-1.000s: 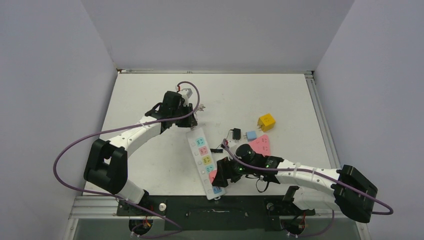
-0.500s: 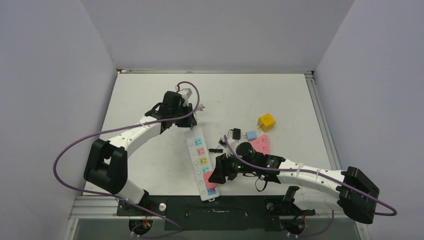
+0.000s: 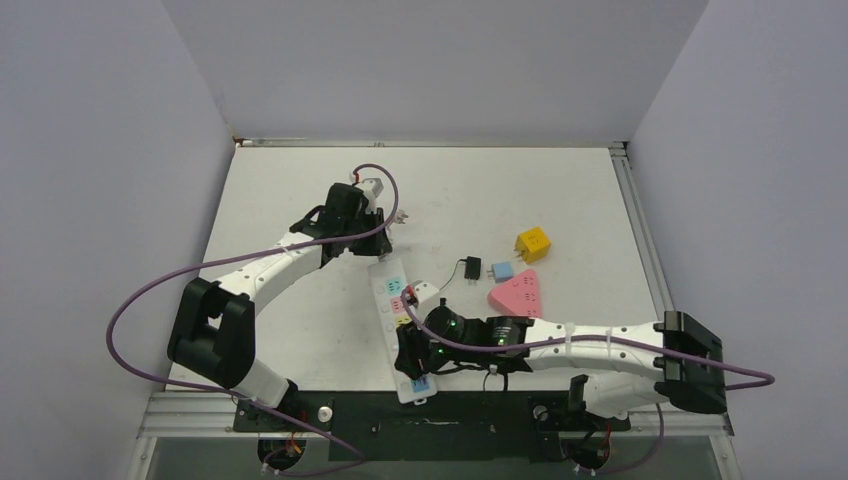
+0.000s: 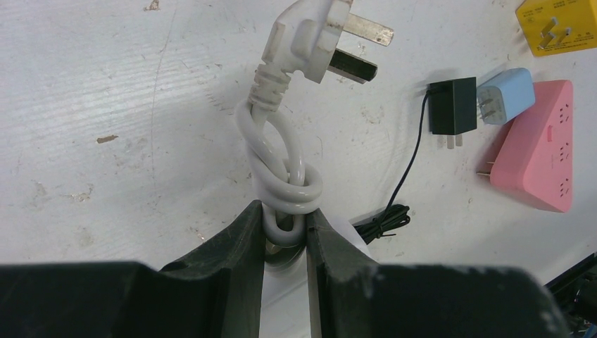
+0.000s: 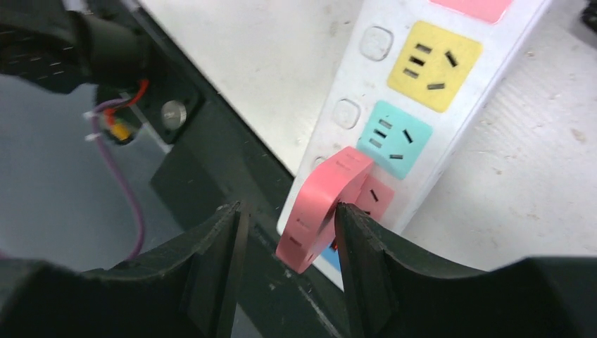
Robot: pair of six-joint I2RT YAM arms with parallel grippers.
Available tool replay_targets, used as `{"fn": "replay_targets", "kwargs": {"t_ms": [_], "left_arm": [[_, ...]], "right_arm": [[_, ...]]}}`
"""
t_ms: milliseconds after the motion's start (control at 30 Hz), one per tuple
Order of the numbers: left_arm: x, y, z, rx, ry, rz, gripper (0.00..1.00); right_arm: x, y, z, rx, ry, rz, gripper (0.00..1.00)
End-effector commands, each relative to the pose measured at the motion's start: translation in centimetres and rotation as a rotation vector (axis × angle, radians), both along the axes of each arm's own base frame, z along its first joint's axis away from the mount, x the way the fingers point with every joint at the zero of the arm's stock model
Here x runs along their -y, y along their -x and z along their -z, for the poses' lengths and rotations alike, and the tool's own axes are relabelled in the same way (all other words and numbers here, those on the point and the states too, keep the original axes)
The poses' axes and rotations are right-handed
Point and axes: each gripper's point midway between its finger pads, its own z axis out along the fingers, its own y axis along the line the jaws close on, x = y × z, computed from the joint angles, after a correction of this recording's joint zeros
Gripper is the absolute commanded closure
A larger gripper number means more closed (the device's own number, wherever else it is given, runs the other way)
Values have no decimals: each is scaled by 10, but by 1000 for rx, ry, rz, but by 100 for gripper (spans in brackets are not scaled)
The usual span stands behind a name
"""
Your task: Pull the plug off the socket
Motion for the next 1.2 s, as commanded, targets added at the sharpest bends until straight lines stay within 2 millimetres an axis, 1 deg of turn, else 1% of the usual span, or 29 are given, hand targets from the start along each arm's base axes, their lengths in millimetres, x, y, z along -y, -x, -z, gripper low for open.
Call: {"fn": "replay_targets", "kwargs": {"t_ms": [0, 67, 133, 267, 367, 400, 433, 467, 533, 567, 600, 633, 667, 700, 733, 767, 800, 867, 1000, 1100, 1167], "left_arm": [[6, -18, -36, 103, 46, -1, 100], [6, -18, -36, 102, 47, 0, 100], [6, -18, -36, 102, 46, 0, 100], [6, -17, -38, 104, 48, 1, 100], [6, -16, -39, 102, 52, 0, 100], [5, -16, -41, 103, 57, -3, 95], [5, -16, -41, 100, 63, -4, 84], [5, -16, -42, 96, 73, -7, 70], [5, -15, -45, 89, 110, -11, 42], [4, -14, -46, 81, 132, -18, 32], [2, -14, -48, 73, 158, -24, 24], [-1, -15, -49, 67, 182, -36, 19], [-4, -14, -52, 64, 207, -44, 14], [-7, -14, -55, 69, 230, -49, 11], [-8, -13, -60, 82, 254, -50, 9], [-7, -11, -64, 92, 276, -41, 7], [-3, -6, -67, 100, 304, -17, 5], [7, 8, -64, 73, 375, 39, 4], [14, 35, -33, -79, 425, 73, 4], [13, 46, -17, -144, 450, 35, 5], [11, 49, -10, -174, 466, -17, 5]], "right_arm": [[18, -25, 18, 176, 258, 186, 51], [16, -22, 24, 207, 310, 185, 50], [10, -18, 26, 238, 343, 178, 51], [8, -16, 35, 293, 443, 191, 63], [10, -19, 39, 310, 487, 215, 79], [11, -20, 39, 311, 483, 221, 86], [10, -21, 37, 312, 468, 229, 91], [10, -24, 34, 309, 443, 241, 94], [11, -33, 27, 294, 384, 269, 95], [11, -38, 23, 280, 341, 283, 95], [11, -44, 19, 266, 300, 293, 95], [11, -49, 14, 251, 252, 302, 95], [8, -56, 7, 242, 191, 313, 95], [10, -61, 2, 232, 147, 320, 95], [11, -68, -2, 227, 108, 332, 95], [13, -72, -5, 224, 80, 335, 95], [15, -76, -9, 225, 55, 342, 95], [19, -84, -14, 228, 22, 356, 95], [24, -99, -23, 219, -34, 397, 95], [23, -106, -28, 182, -100, 403, 95], [25, -110, -27, 160, -114, 409, 95]]}}
